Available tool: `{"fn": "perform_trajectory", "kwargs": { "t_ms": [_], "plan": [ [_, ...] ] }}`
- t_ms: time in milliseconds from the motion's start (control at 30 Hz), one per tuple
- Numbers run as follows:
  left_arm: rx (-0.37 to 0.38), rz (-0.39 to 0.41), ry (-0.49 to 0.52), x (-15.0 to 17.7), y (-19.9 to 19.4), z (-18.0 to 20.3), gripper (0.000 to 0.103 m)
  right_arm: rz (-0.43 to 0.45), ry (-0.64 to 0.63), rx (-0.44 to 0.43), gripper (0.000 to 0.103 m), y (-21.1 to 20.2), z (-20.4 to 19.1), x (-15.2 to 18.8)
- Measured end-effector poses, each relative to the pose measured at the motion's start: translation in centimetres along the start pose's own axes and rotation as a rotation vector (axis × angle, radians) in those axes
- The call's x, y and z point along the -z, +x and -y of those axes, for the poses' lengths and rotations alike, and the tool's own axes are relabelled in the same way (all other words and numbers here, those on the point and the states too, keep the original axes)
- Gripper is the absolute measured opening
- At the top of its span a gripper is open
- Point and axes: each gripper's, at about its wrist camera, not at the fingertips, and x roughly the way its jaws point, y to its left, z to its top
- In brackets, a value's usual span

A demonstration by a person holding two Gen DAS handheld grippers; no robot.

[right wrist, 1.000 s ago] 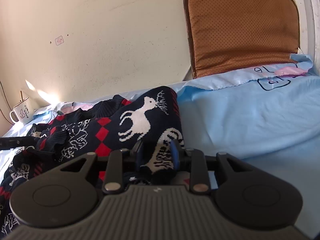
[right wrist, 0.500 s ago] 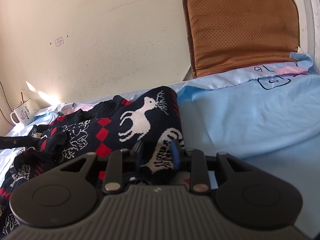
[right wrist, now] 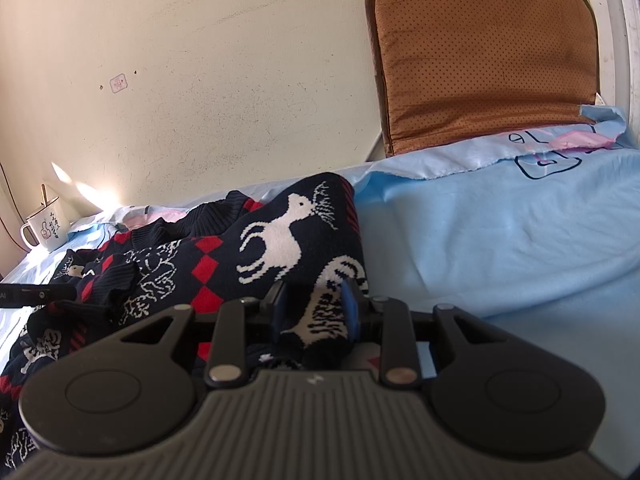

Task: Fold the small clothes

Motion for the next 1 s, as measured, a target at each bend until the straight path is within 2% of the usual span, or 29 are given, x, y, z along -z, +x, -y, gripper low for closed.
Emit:
{"fn": "perform_trajectory", "kwargs": {
  "t_ms": [100, 200, 367, 600, 1000],
  "plan": [
    [0.077, 0.067, -0.024, -0.4, -1.5, -0.1, 0.057, 0.0, -0.001, 0.0, 0.033, 0.0, 0.0, 0.0],
    [0.095, 0.074, -0.016, -0.4, -1.6, 0.3, 0.057, 0.0, -0.001, 0.001, 0.033, 0.0, 0.0, 0.0],
    [0.071, 0.002, -0.004, 0.0, 0.1, 0.8, 0.057, 0.0, 0.0, 0.001, 0.033, 0.0, 0.0, 0.0],
    [-0.009, -0.08, 0.017, 0.6, 1.6, 0.6, 0.057, 0.0, 0.0, 0.001, 0.033, 0.0, 0.0, 0.0],
    [-0.021, -0.059, 0.029, 0.4, 1.2, 0.6, 0.059, 0.001, 0.001, 0.0, 0.034, 0.0, 0.0, 0.0]
  ]
}}
